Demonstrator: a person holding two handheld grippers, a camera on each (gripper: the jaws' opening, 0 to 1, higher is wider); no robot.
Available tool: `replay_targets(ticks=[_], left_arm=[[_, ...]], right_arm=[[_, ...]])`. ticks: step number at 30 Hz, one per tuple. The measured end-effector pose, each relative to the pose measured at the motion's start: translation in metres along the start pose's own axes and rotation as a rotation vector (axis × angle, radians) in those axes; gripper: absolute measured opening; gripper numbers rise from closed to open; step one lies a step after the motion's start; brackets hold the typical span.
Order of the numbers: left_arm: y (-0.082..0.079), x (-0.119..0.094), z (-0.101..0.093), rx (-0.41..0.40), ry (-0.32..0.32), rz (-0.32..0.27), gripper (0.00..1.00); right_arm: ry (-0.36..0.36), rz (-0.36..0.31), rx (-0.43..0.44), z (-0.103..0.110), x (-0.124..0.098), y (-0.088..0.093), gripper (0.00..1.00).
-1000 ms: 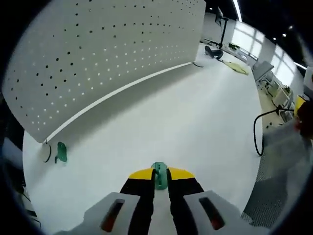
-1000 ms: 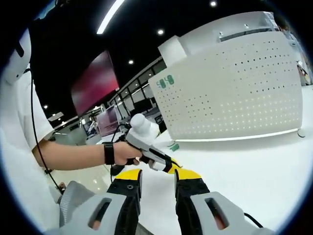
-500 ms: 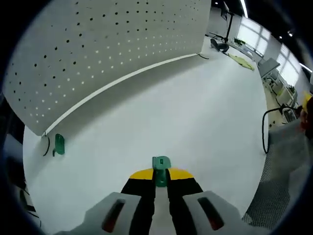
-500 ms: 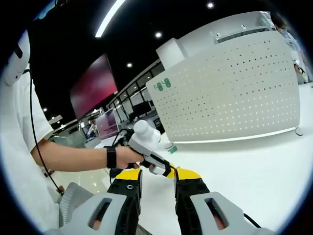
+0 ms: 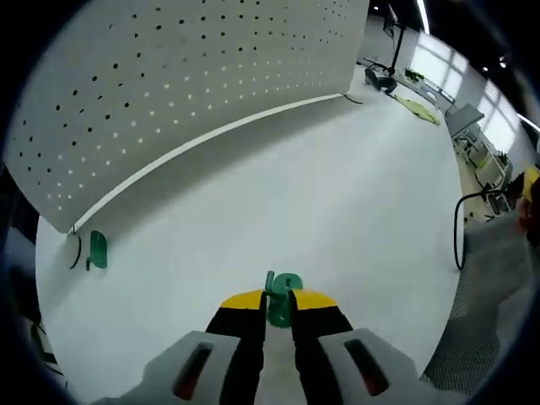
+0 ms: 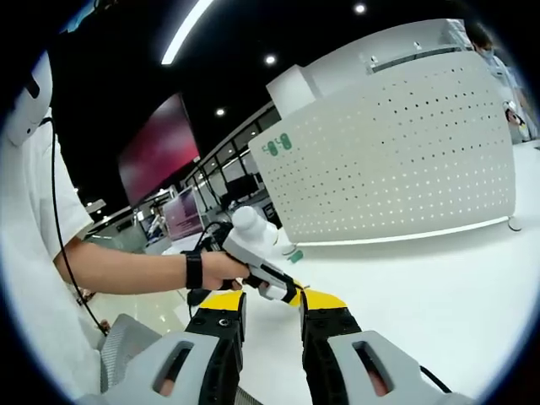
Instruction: Insert the hook assembly into the mounting plate slot until the hook locks in place.
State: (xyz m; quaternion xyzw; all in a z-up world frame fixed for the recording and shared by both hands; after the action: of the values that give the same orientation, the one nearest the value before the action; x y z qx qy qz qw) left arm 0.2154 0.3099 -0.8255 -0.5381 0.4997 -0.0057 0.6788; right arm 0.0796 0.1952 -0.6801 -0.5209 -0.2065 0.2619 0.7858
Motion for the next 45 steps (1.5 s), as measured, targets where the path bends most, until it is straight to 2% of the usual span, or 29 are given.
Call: replay_targets(ticks=[4,6,12,14,16,23,39,45], left_arm=[[-0.004,0.002,0.001,0.002,0.009,-0.011,0.12],[-0.003,0.003,0.000,0.006,0.021,-0.006,0.07],[-0.003,0.001,0.002,-0.025,-0.003,-0.022,0.03],[-0.003,0.000,0.000,-0.023,0.010,-0.025,0.03],[-0.003,-0.002,0.000,-0.052,0.000,-0.039,0.03],[-0.008,-0.015,-0.001,-0.069,-0.021,-0.084,0.03],[-0.026,-0.063,-0.008,-0.156,-0.085,-0.258,0.03],[-0.034,-0.076,-0.016,-0.177,-0.088,-0.316,0.03]], right_arm=[[-0.005,0.010,0.000,0.001,0.001,0.002,0.25],[-0.006,0.016,0.002,0.001,0.001,0.003,0.25],[-0.014,0.023,0.001,0.002,0.003,0.005,0.25],[-0.017,0.025,0.003,0.002,0.004,0.006,0.25],[-0.021,0.023,0.005,0.003,0.005,0.006,0.25],[-0.051,0.028,0.004,0.007,0.008,0.007,0.24],[-0.142,0.019,-0.013,0.029,0.014,0.003,0.24],[-0.170,0.019,-0.022,0.034,0.016,0.002,0.23]])
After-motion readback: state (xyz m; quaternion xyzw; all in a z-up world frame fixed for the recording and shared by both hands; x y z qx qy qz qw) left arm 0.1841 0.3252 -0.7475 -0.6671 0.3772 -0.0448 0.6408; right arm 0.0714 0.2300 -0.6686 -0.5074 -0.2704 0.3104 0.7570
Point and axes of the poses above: the point that each gripper's makers call its tool centre point, and the gripper's own axes: x roughly forward along the fingers, z roughly to its left, y roughly out of its underside, the point moved 2 cm from there along -x, roughly backward along the fingers, and after that the axes turned 13 degrees about -z, right-handed, at the moved point
